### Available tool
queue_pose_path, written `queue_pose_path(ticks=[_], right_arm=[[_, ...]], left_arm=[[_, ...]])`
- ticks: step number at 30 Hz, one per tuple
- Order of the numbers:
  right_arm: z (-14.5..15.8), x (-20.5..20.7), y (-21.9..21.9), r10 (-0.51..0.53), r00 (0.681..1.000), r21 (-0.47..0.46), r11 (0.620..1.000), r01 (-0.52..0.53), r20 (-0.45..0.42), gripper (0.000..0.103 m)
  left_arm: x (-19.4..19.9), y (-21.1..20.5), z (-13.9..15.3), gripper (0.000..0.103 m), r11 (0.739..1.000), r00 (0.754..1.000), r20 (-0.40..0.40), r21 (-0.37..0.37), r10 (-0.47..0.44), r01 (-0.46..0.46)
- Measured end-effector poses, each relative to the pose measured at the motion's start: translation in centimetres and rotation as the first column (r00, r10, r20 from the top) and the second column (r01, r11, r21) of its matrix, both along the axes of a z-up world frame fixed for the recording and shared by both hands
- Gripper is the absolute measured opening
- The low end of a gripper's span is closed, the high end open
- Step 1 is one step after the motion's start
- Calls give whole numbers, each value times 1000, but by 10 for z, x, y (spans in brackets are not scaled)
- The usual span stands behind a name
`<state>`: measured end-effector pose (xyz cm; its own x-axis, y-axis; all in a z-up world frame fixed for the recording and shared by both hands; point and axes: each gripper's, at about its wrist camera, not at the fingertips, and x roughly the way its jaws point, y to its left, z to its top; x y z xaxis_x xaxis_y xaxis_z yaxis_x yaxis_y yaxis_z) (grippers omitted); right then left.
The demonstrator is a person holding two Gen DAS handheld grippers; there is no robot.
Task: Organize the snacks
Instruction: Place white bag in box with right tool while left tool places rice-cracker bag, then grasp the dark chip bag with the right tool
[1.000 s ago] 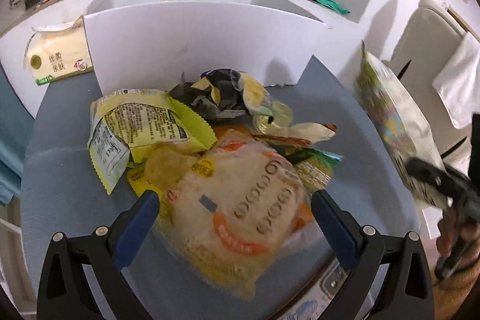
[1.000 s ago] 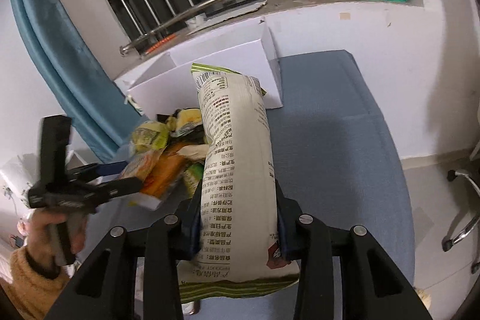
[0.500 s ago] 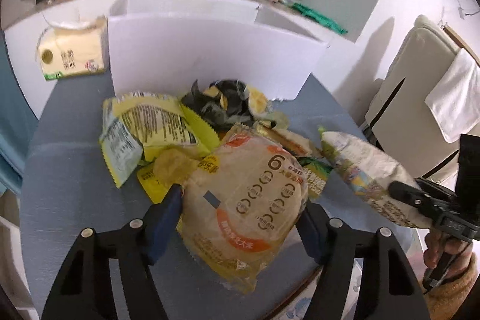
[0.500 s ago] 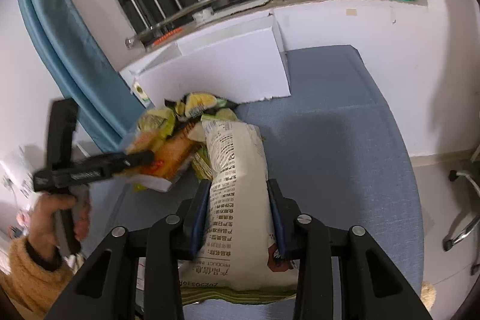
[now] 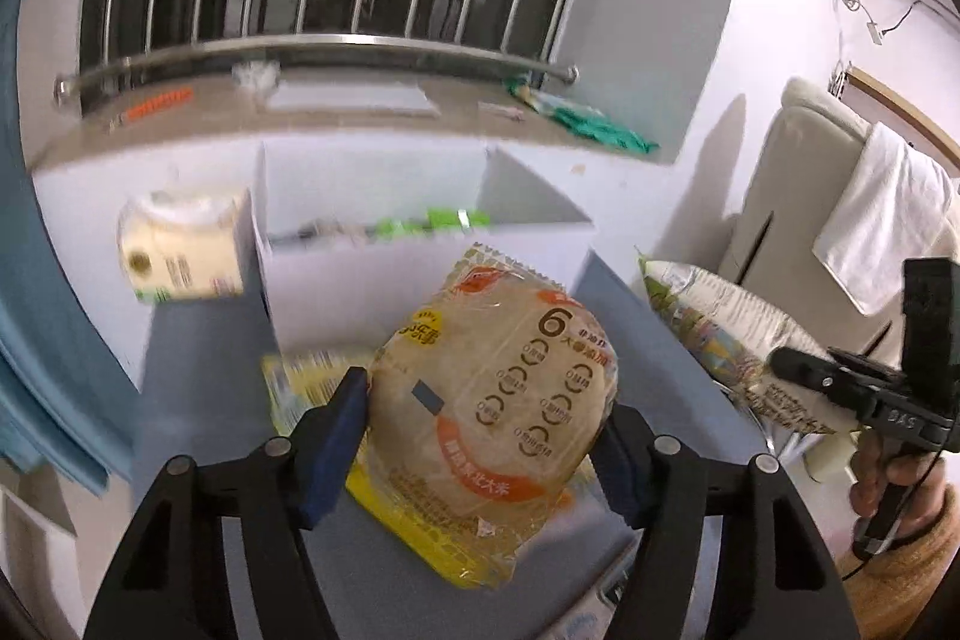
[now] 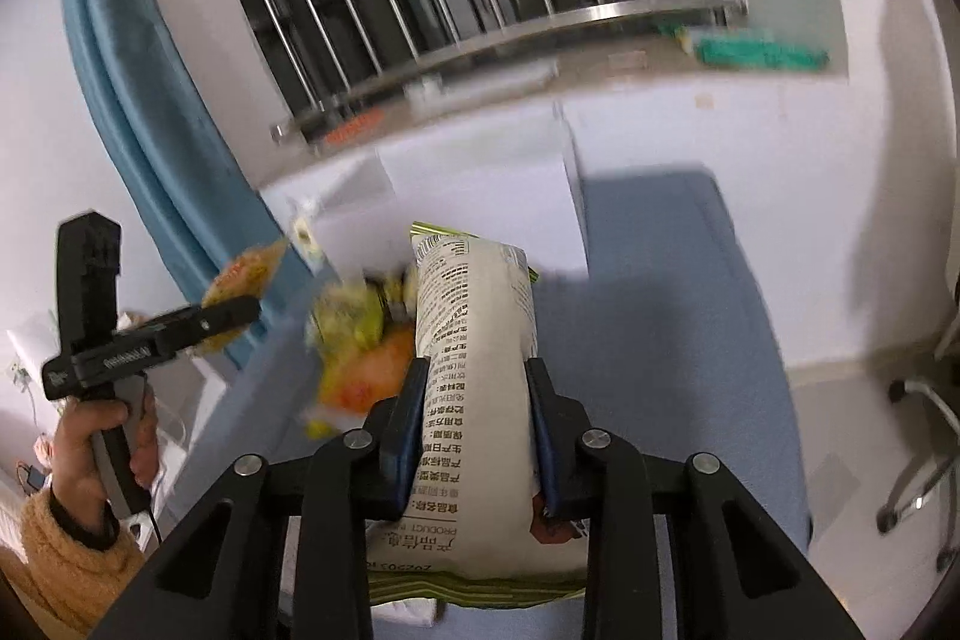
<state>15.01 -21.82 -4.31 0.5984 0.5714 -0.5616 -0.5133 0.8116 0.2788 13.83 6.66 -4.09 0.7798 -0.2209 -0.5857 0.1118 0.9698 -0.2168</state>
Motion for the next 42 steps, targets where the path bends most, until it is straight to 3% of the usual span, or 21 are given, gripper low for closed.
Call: queue_pose_path(ticks=[3, 6, 8, 15, 17, 18, 19, 20, 22, 26, 31, 37, 42], right_arm=[[26, 17, 17, -6, 998, -20, 1000, 7, 64, 33], [52, 44, 45, -1, 991, -23, 1000, 4, 137, 33], [66, 76, 72, -21, 986, -46, 999, 29, 163, 33], [62, 178, 132, -113, 979, -194, 970, 146, 171, 34], [56, 197, 139, -125, 978, -226, 960, 162, 169, 35], [52, 205, 142, -131, 976, -242, 955, 170, 172, 37], [47, 213, 146, -133, 977, -268, 948, 174, 166, 59], [41, 218, 147, -140, 978, -298, 937, 181, 152, 100], [38, 220, 148, -167, 970, -312, 925, 217, 178, 103], [40, 207, 134, -157, 970, -267, 942, 204, 188, 103], [52, 182, 128, -132, 964, -274, 942, 196, 232, 103], [60, 130, 103, -77, 979, -190, 975, 113, 186, 103], [42, 63, 79, -20, 986, -127, 991, 41, 168, 103]], left_arm=[[31, 10, 22, 72, 1000, 999, 30, 12, 21, -22], [72, 18, 39, 72, 996, 997, 38, 71, 60, -62], [102, 22, 44, 72, 993, 997, 30, 89, 78, -80], [187, 39, 35, 73, 978, 990, -30, 160, 138, -132], [205, 42, 27, 82, 972, 987, -57, 187, 152, -139], [216, 45, 19, 100, 968, 981, -91, 200, 174, -153], [220, 48, 14, 103, 965, 976, -113, 206, 187, -162], [224, 53, 8, 103, 961, 970, -127, 211, 209, -179], [224, 60, 1, 103, 957, 961, -145, 207, 235, -203], [210, 70, -1, 103, 959, 960, -144, 183, 242, -215], [178, 62, 17, 103, 965, 972, -106, 187, 209, -187], [101, 39, 44, 103, 981, 993, 2, 156, 115, -114], [36, 27, 40, 103, 993, 996, 50, 89, 76, -80]])
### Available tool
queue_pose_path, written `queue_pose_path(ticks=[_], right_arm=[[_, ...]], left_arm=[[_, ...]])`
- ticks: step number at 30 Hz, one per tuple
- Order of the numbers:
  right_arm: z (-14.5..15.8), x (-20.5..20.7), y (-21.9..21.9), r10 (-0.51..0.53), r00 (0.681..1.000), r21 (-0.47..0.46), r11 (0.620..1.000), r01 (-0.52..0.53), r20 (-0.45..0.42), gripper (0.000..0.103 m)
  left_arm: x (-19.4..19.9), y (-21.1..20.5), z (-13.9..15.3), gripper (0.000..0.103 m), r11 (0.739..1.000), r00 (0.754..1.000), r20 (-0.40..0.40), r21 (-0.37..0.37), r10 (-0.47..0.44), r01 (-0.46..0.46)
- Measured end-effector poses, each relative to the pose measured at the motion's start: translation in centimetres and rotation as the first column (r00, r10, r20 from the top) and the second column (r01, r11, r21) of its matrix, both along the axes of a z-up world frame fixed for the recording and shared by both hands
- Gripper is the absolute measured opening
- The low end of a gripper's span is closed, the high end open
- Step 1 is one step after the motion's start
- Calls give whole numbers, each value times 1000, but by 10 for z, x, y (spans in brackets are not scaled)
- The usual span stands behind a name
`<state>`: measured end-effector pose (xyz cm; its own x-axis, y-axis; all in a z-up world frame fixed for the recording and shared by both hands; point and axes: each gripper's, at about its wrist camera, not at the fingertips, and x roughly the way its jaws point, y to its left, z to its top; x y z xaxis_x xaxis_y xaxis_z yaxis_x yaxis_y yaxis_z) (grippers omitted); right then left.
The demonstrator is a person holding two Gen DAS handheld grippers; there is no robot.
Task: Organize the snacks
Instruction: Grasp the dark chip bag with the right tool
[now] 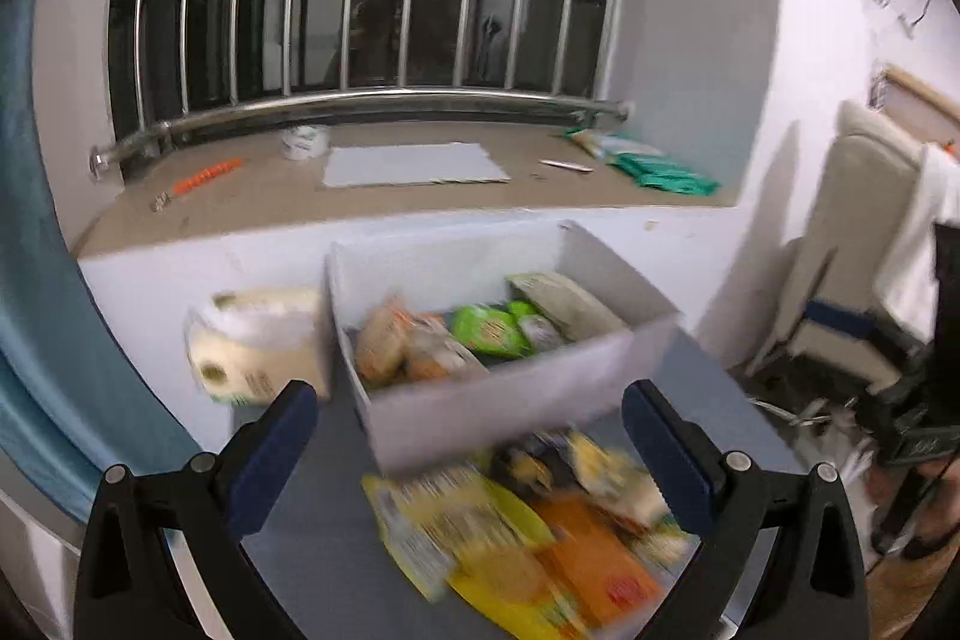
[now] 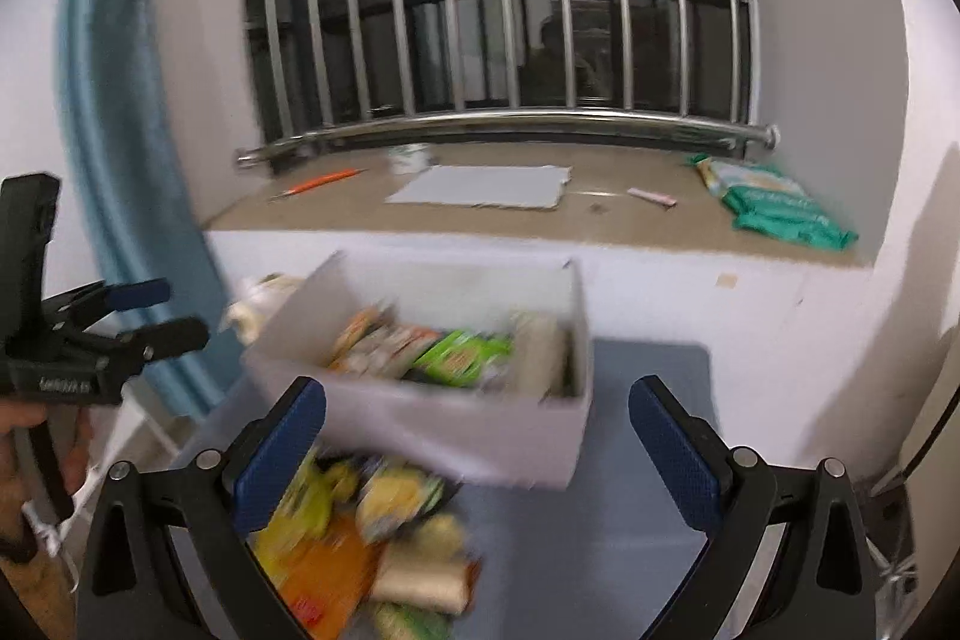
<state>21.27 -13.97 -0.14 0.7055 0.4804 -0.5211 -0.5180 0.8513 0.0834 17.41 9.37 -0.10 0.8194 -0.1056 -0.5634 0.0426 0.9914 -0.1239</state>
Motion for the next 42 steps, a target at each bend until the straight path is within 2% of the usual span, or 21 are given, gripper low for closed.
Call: queue_pose_path(ticks=[5, 7, 9, 12, 16, 23, 30, 34, 36, 37, 42], right_arm=[[-37, -57, -19, 35, 998, 102, 994, -30, -46, 103], [-51, -67, -27, 18, 996, 149, 989, -6, -84, 103], [-62, -69, -26, 48, 991, 166, 986, -27, -124, 103], [-71, -65, -14, 52, 989, 104, 994, -38, -138, 103], [-79, -57, 4, 99, 983, 110, 990, -83, -152, 103], [-100, -4, 53, 98, 974, -17, 995, -103, -207, 103], [-119, 48, 103, 95, 964, -148, 980, -134, -247, 103], [-140, 68, 118, 83, 949, -172, 975, -140, -304, 102], [-147, 70, 122, 79, 948, -209, 967, -148, -310, 79], [-150, 68, 123, 73, 955, -237, 961, -145, -289, 71], [-139, 55, 110, 102, 960, -213, 964, -160, -261, 51]], left_arm=[[-64, -15, -28, 103, 996, 1000, 18, -87, -5, 7], [-82, -17, -37, 103, 993, 1000, 18, -121, 13, -11], [-96, -17, -44, 103, 987, 999, 29, -158, 32, -27], [-104, -19, -48, 103, 984, 1000, 24, -177, 16, -12], [-107, -21, -46, 103, 988, 999, 35, -156, 23, -17], [-117, -18, -44, 103, 991, 998, 59, -132, 29, -21], [-117, -11, -53, 103, 990, 999, 31, -133, 43, -39], [-117, -6, -58, 103, 989, 998, 20, -137, 54, -51], [-117, -4, -60, 103, 989, 998, 14, -137, 59, -56], [-116, -3, -62, 103, 989, 998, 9, -137, 63, -61], [-111, -1, -68, 103, 987, 997, -12, -144, 73, -74]])
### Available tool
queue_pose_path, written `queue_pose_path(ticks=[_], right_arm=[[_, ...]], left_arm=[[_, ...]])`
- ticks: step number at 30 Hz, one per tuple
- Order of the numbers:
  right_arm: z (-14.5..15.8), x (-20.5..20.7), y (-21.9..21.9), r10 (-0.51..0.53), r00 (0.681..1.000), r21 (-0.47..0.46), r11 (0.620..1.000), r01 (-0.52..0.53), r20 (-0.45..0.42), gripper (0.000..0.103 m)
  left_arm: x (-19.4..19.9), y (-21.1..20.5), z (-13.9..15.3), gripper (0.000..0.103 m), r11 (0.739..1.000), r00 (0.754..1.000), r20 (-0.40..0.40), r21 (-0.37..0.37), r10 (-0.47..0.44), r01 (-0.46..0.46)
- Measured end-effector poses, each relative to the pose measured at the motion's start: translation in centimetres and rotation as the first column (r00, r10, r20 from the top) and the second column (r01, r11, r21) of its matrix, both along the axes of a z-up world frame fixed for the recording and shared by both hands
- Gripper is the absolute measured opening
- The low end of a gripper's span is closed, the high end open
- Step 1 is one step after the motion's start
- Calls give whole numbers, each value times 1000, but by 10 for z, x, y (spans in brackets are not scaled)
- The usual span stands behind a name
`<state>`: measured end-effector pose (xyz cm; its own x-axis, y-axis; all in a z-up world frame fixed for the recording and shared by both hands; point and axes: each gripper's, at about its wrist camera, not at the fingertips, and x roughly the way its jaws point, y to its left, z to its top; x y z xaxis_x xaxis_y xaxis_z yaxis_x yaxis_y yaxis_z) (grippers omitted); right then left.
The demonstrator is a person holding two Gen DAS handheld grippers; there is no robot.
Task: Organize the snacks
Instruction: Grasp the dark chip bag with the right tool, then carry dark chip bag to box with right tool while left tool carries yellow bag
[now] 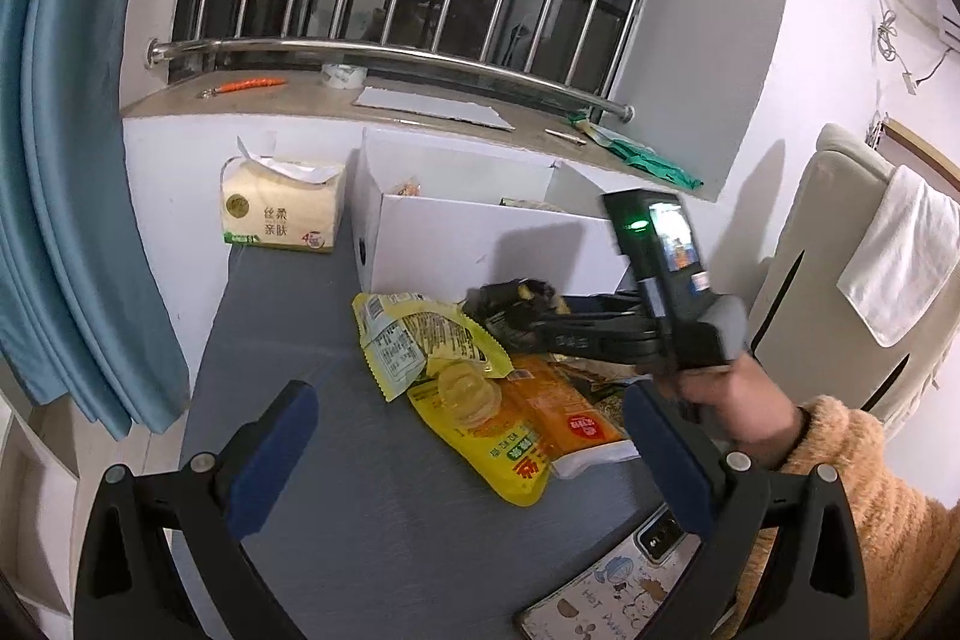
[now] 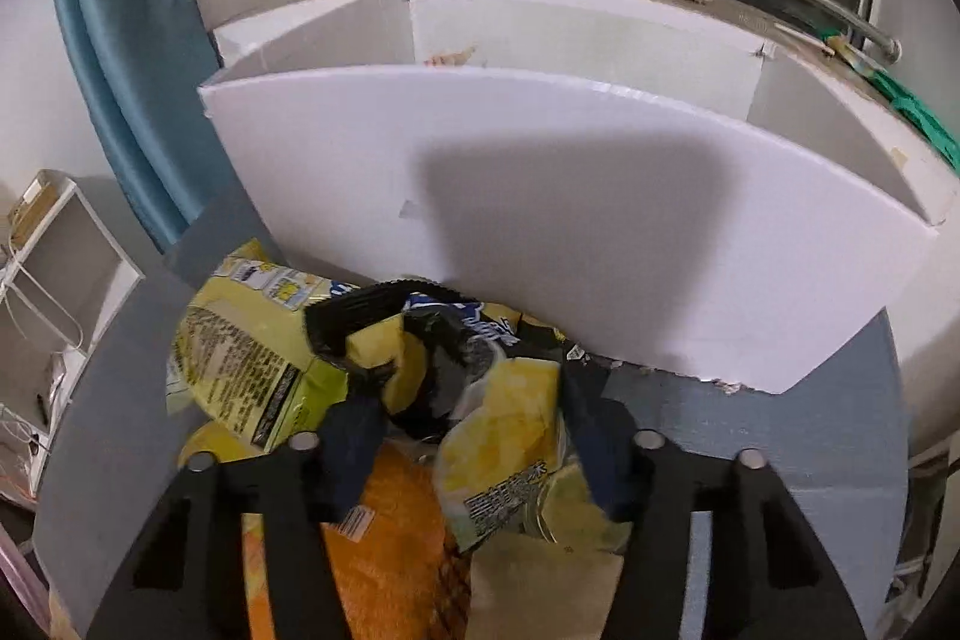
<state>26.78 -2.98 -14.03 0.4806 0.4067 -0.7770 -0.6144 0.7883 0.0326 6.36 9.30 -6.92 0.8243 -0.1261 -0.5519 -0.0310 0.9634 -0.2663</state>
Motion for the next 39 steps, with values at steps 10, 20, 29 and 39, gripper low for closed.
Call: queue_pose_path(ticks=[10, 20, 29, 39], right_arm=[[54, -58, -60, 15, 998, 188, 982, -25, 54, 51], [100, -133, -124, -46, 986, 329, 944, -9, 158, 51], [99, -144, -148, -77, 988, 365, 931, 23, 135, 51], [97, -140, -150, -105, 988, 392, 919, 52, 116, 51]], left_arm=[[73, 1, -21, 103, 1000, 992, -128, 4, -8, 9], [163, 22, -85, 103, 994, 927, -370, -64, 62, -92], [175, 21, -95, 59, 997, 933, -360, -64, 25, -52], [99, -6, -20, 54, 1000, 993, -115, 6, -29, 30]])
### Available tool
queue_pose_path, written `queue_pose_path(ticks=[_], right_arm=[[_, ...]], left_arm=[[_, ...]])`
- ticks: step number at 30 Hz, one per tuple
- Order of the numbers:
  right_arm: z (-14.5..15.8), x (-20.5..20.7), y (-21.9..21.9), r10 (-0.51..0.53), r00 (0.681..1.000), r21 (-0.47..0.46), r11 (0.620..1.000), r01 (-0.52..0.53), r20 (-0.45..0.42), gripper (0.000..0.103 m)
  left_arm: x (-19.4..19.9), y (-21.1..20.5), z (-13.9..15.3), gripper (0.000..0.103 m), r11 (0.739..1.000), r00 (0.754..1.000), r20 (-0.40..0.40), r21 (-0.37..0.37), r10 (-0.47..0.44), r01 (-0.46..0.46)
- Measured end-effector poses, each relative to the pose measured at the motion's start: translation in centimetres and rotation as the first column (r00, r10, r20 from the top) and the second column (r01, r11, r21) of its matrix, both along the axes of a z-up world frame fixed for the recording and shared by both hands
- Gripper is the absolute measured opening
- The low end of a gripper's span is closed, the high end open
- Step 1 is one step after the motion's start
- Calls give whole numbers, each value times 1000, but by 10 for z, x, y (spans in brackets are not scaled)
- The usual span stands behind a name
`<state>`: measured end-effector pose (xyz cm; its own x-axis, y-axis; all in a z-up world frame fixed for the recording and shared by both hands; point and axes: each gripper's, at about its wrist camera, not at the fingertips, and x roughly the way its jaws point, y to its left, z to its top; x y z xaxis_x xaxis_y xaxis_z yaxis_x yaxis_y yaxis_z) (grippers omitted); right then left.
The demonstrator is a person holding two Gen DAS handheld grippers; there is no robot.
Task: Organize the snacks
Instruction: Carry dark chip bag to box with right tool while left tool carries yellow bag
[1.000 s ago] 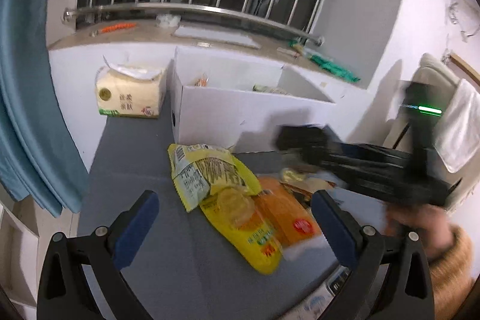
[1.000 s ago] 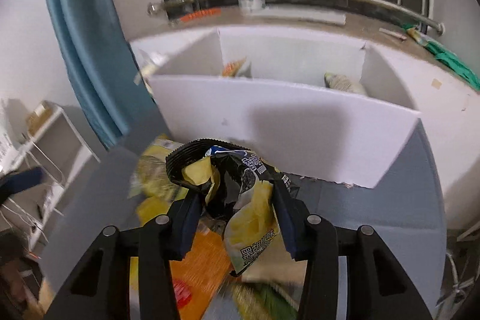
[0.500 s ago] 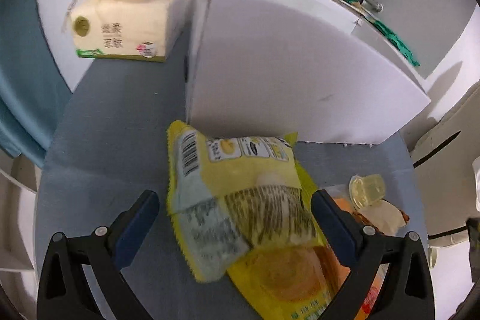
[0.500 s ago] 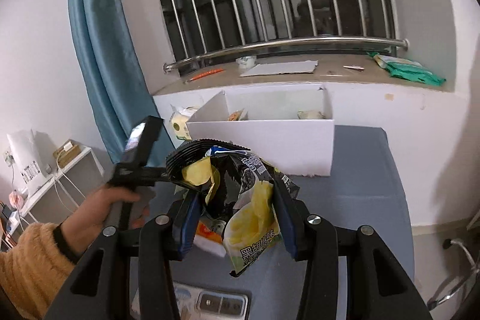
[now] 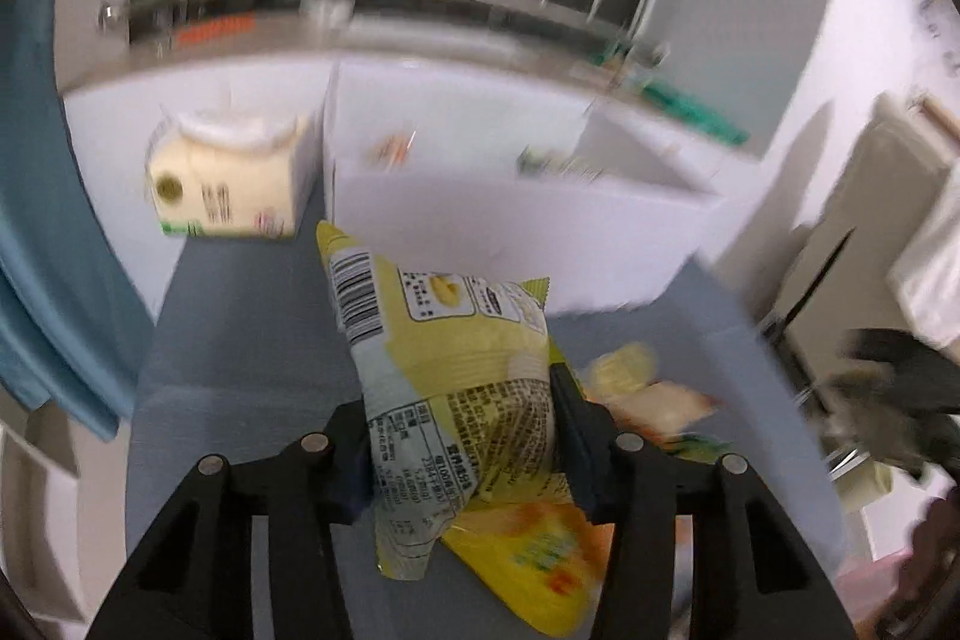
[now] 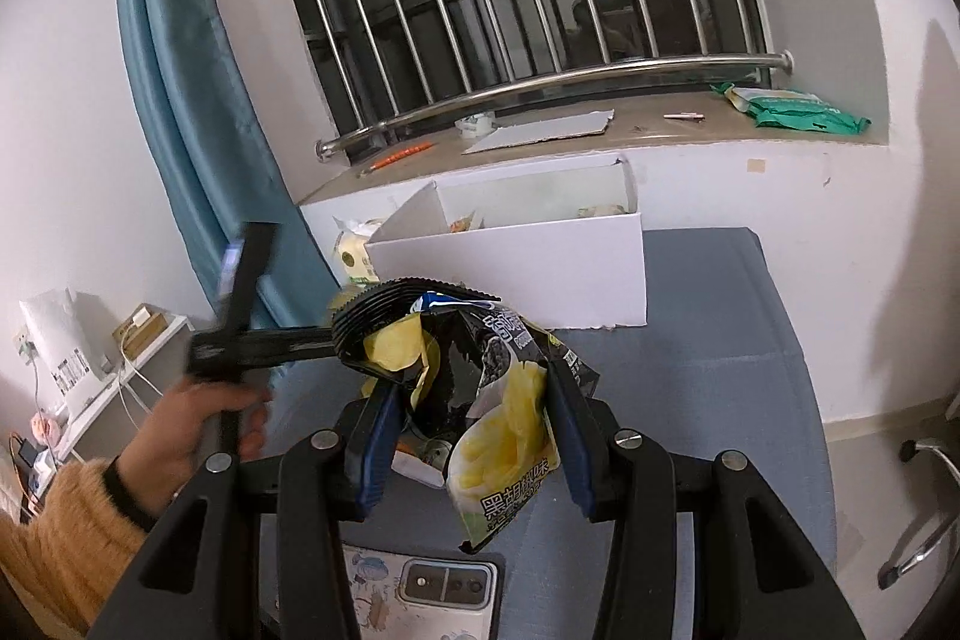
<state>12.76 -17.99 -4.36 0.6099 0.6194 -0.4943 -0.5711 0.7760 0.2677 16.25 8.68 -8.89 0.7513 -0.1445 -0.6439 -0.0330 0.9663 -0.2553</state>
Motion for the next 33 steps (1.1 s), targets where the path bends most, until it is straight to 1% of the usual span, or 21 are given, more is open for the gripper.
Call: queue_pose_path(ticks=[2, 4, 6, 9, 10, 12, 13, 14, 15, 17, 19, 21, 22, 23, 24, 25, 26, 28, 30, 32, 33], right_arm=[[3, 7, 2, -9, 1000, 7, 1000, 9, 4, 51], [8, 16, 3, -15, 1000, 11, 1000, 15, 4, 51], [17, 31, 8, -21, 1000, 16, 1000, 21, 10, 51], [37, 63, 23, -34, 999, 11, 999, 34, 37, 51], [43, 73, 28, -41, 998, 5, 999, 41, 43, 51], [55, 101, 43, -44, 998, -13, 999, 45, 48, 51], [58, 111, 48, -49, 997, -19, 999, 50, 51, 51], [64, 132, 57, -54, 997, -39, 998, 56, 49, 51], [65, 148, 64, -51, 998, -64, 997, 53, 42, 51], [67, 180, 77, -65, 997, -102, 992, 70, 47, 51], [64, 208, 86, -68, 997, -144, 987, 71, 25, 51], [57, 232, 93, -71, 997, -166, 984, 69, -9, 51], [55, 238, 96, -66, 998, -171, 983, 63, -12, 51], [52, 245, 100, -61, 998, -187, 981, 58, -11, 54], [51, 250, 103, -59, 998, -200, 978, 56, -13, 57], [49, 256, 105, -65, 998, -214, 975, 60, -19, 82], [47, 260, 106, -80, 997, -222, 972, 72, -25, 103], [52, 261, 101, -80, 997, -191, 979, 77, -7, 103], [56, 254, 95, -71, 997, -161, 984, 72, 12, 103], [56, 241, 88, -44, 999, -143, 989, 45, 14, 103], [53, 231, 86, -9, 1000, -162, 987, 10, 10, 103]], left_arm=[[-18, 1, 23, 54, 1000, 995, 94, -11, -9, 11], [-26, 1, 47, 54, 1000, 986, 166, 10, -17, 15], [-22, 2, 67, 54, 1000, 977, 211, 16, -17, 14], [2, 15, 93, 54, 1000, 969, 247, -3, 12, -11], [14, 18, 99, 54, 1000, 969, 249, -4, 8, -7], [42, 20, 108, 54, 1000, 970, 242, 19, -1, -4], [59, 22, 112, 54, 1000, 973, 229, 31, -7, 0], [78, 24, 113, 54, 999, 978, 210, 34, -13, 6], [87, 25, 114, 54, 999, 980, 199, 33, -11, 5], [120, 26, 106, 54, 998, 988, 153, 70, -4, -7], [144, 28, 102, 54, 995, 991, 132, 97, -5, -8], [162, 30, 97, 55, 995, 994, 106, 100, -1, -10], [169, 31, 93, 59, 995, 997, 83, 97, -7, -1], [173, 30, 90, 76, 995, 998, 70, 96, -7, 0], [177, 31, 88, 100, 995, 998, 67, 103, 8, -14], [179, 34, 88, 103, 993, 996, 87, 113, 35, -45], [181, 36, 88, 103, 992, 995, 88, 110, 47, -57], [179, 38, 85, 103, 994, 996, 77, 92, 44, -51], [166, 36, 83, 103, 994, 995, 100, 101, 19, -29], [149, 29, 80, 103, 988, 995, 100, 155, -22, 6], [139, 25, 79, 103, 983, 994, 103, 181, -31, 12]])
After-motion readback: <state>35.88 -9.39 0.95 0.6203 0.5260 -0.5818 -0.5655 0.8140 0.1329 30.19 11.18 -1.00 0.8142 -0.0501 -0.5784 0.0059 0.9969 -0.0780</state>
